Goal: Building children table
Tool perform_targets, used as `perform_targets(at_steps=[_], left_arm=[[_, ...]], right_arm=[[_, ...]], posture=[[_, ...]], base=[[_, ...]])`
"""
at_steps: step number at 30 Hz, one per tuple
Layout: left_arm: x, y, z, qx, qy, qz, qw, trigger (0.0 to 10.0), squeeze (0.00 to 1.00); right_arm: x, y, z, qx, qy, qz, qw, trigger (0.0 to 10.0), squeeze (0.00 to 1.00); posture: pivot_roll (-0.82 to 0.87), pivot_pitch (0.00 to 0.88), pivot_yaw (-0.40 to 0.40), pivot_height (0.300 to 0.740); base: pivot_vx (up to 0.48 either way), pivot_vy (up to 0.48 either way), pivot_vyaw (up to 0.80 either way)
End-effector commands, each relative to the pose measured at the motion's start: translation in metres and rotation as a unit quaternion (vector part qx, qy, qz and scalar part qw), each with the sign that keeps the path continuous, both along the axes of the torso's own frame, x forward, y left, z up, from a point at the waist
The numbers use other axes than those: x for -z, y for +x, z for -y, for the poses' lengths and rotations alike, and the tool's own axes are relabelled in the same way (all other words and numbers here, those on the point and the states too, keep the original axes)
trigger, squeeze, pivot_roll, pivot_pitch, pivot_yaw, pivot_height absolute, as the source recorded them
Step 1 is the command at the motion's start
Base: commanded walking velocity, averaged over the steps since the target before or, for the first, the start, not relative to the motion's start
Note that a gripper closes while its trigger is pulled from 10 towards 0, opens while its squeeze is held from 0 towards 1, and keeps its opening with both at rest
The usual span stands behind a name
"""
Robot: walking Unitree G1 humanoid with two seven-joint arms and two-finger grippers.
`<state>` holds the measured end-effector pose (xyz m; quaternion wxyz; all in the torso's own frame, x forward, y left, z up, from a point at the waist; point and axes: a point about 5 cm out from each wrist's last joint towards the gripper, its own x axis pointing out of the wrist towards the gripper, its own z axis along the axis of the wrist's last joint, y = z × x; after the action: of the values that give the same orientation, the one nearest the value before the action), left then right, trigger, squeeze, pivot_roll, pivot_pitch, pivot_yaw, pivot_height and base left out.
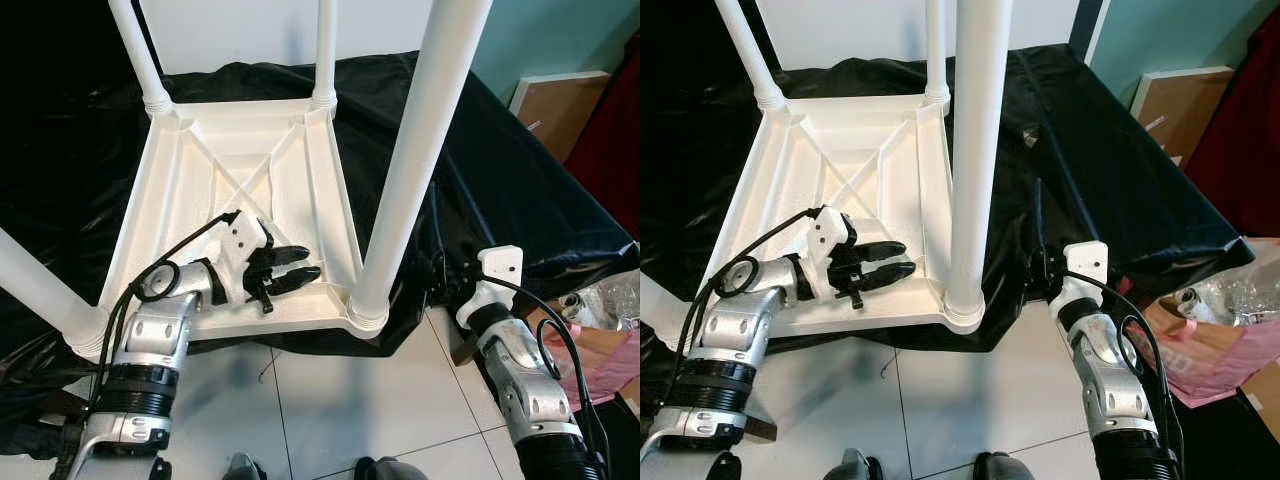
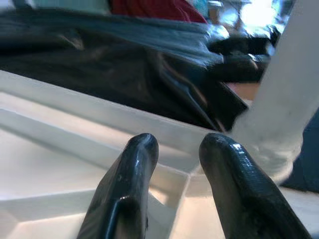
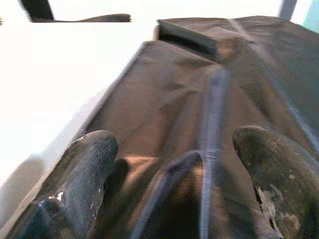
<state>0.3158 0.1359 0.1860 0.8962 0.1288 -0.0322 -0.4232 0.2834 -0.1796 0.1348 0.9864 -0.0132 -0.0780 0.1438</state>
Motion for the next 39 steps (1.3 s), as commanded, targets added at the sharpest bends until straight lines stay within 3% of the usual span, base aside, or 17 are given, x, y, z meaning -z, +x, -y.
perform_targets(at_steps=[1,2,6,8,13,14,18,20,22,23,24,27,35,39], left_arm=[[0.0,0.003,-0.011,-0.108,-0.019,0.012,0.994,10.0,0.0],[0.0,-0.004,-0.007,-0.091,-0.017,0.014,0.996,10.0,0.0],[0.001,-0.007,-0.003,-0.076,-0.009,0.013,0.997,10.0,0.0],[0.004,-0.013,0.002,-0.051,0.009,0.009,0.999,10.0,0.0],[0.004,-0.018,0.003,-0.045,0.012,0.006,0.999,10.0,0.0],[0.004,-0.02,0.004,-0.042,0.015,0.004,0.999,10.0,0.0],[0.003,-0.023,0.004,-0.041,0.016,0.003,0.999,10.0,0.0],[0.003,-0.026,0.007,-0.05,0.019,0.005,0.999,10.0,0.0],[0.003,-0.026,0.007,-0.05,0.019,0.005,0.999,10.0,0.0],[0.004,-0.028,0.009,-0.053,0.02,0.004,0.998,10.0,0.0],[0.004,-0.028,0.009,-0.053,0.02,0.004,0.998,10.0,0.0],[0.007,-0.031,0.012,-0.054,0.025,0.0,0.998,10.0,0.0],[0.009,-0.034,0.013,-0.053,0.03,-0.008,0.998,10.0,0.0],[0.012,-0.044,0.014,-0.034,0.038,-0.033,0.998,10.0,0.0]], right_arm=[[0.001,-0.006,0.0,-0.025,0.0,-0.009,1.0,10.0,0.91],[-0.001,-0.013,-0.001,-0.059,-0.007,-0.012,0.998,10.0,1.0],[-0.001,-0.02,-0.001,-0.097,-0.019,-0.021,0.995,10.0,1.0],[-0.002,-0.029,0.002,-0.153,-0.05,-0.034,0.986,10.0,1.0],[-0.006,-0.033,0.004,-0.183,-0.059,-0.041,0.981,10.0,1.0],[-0.007,-0.034,0.005,-0.201,-0.068,-0.048,0.976,10.0,0.0],[-0.01,-0.037,0.006,-0.235,-0.078,-0.06,0.967,10.0,0.0],[-0.015,-0.041,0.002,-0.287,-0.081,-0.084,0.951,10.0,0.0],[-0.015,-0.041,0.002,-0.287,-0.081,-0.084,0.951,10.0,0.0],[-0.017,-0.043,0.0,-0.31,-0.084,-0.094,0.942,10.0,0.0],[-0.017,-0.043,0.0,-0.31,-0.084,-0.094,0.942,10.0,0.0],[-0.019,-0.047,-0.007,-0.369,-0.099,-0.109,0.918,10.0,0.0],[-0.021,-0.035,-0.019,-0.369,-0.098,-0.089,0.92,10.0,0.0],[-0.022,-0.016,-0.039,-0.345,-0.077,-0.06,0.933,10.0,0.0]], posture=[[-0.01,0.121,-0.038,0.74],[-0.01,0.121,-0.038,0.74],[0.0,0.118,-0.044,0.74],[-0.01,0.116,-0.042,0.74],[-0.01,0.112,-0.04,0.74],[-0.01,0.109,-0.037,0.74],[-0.01,0.11,-0.036,0.74],[-0.01,0.106,-0.039,0.74],[-0.01,0.106,-0.039,0.74],[-0.01,0.107,-0.041,0.74],[-0.01,0.107,-0.041,0.74],[0.0,0.104,-0.043,0.74],[0.01,0.107,-0.051,0.74],[0.02,0.114,-0.058,0.74]], base=[[0.0,0.0,0.0],[0.0,0.0,0.0],[0.0,0.0,0.0],[0.0,0.0,0.0],[0.0,0.0,0.0],[0.0,0.0,0.0],[0.0,0.0,0.0],[0.0,0.0,0.0],[0.0,0.0,0.0],[0.0,0.0,0.0],[0.0,0.0,0.0],[0.0,0.0,0.0],[0.0,0.0,0.0],[0.0,0.0,0.0]])
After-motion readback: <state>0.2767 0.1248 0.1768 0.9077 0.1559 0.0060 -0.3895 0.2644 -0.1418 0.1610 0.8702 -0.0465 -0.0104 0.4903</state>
